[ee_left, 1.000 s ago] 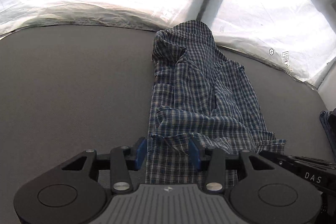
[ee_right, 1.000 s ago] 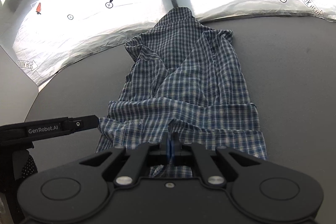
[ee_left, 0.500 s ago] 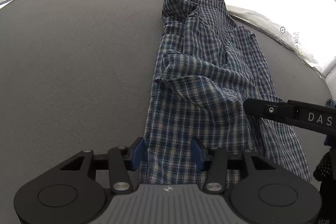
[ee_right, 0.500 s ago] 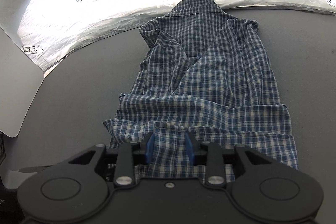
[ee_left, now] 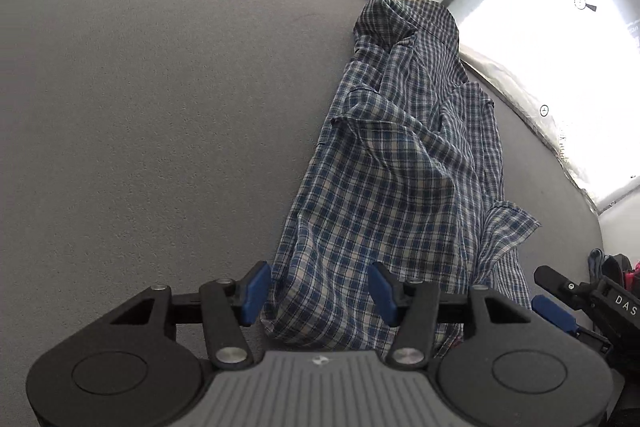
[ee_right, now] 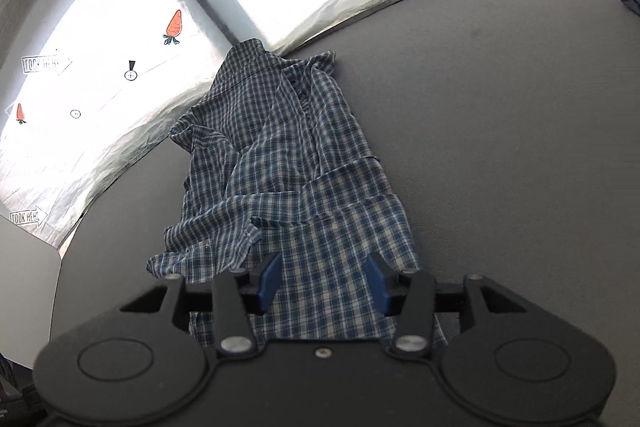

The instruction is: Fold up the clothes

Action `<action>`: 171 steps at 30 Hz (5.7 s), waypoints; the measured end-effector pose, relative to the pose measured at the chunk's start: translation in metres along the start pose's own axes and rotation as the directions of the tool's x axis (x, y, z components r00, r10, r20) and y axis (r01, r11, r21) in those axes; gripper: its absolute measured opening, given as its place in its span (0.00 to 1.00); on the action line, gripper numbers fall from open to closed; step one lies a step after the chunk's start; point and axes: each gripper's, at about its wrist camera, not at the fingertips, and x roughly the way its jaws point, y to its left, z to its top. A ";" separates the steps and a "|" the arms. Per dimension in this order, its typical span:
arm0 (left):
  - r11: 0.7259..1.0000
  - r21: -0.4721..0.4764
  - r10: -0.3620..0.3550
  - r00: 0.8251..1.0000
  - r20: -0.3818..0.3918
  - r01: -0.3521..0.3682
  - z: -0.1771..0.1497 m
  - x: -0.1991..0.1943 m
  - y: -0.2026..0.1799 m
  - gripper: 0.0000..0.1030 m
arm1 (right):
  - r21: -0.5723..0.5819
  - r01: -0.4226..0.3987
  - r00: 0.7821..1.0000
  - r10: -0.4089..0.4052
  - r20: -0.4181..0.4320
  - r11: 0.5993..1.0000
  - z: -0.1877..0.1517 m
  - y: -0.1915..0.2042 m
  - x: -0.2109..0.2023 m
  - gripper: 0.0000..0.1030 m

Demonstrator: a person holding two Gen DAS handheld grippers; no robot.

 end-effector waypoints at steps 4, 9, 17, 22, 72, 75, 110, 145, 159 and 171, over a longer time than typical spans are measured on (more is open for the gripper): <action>0.949 -0.282 -0.142 0.990 0.003 0.137 -0.014 -0.009 0.039 0.55 | 0.216 -0.033 0.999 0.030 0.015 0.976 -0.019 -0.040 -0.014 0.52; 0.874 -0.434 -0.232 0.972 0.023 0.219 -0.032 -0.013 0.059 0.55 | 0.429 -0.082 0.996 0.084 0.014 0.899 -0.044 -0.079 -0.024 0.54; 0.816 -0.516 -0.301 0.953 0.007 0.262 -0.048 0.004 0.056 0.56 | 0.612 -0.155 0.980 0.201 -0.007 0.776 -0.073 -0.105 -0.018 0.57; 0.817 -0.524 -0.279 0.960 0.007 0.241 -0.043 0.020 0.049 0.56 | 0.661 -0.179 0.969 0.245 -0.007 0.728 -0.081 -0.105 -0.003 0.58; 0.606 -0.742 -0.349 0.934 0.076 0.287 -0.102 -0.116 0.034 0.05 | 0.847 -0.200 0.882 0.467 -0.064 0.492 -0.084 -0.105 -0.118 0.09; 0.589 -0.757 -0.351 0.933 0.076 0.283 -0.093 -0.107 0.034 0.05 | 0.868 -0.163 0.880 0.467 -0.088 0.469 -0.083 -0.105 -0.108 0.10; 0.627 -0.708 -0.332 0.934 0.133 0.324 0.110 0.059 -0.037 0.06 | 0.934 -0.122 0.905 0.424 -0.035 0.337 0.056 -0.052 0.087 0.12; 0.937 0.317 0.070 0.968 0.243 -0.147 0.038 0.004 -0.150 0.70 | -0.364 0.025 0.998 -0.002 0.065 0.931 0.039 0.077 -0.007 0.51; 0.843 0.446 0.183 0.941 0.285 -0.299 0.017 0.075 -0.126 0.79 | -0.577 0.209 0.978 -0.164 0.130 0.789 -0.017 0.063 0.033 0.59; 0.872 0.463 0.115 0.985 0.126 -0.161 0.064 0.102 -0.103 0.93 | -0.540 0.178 0.984 -0.164 0.074 0.823 0.011 0.035 0.062 0.73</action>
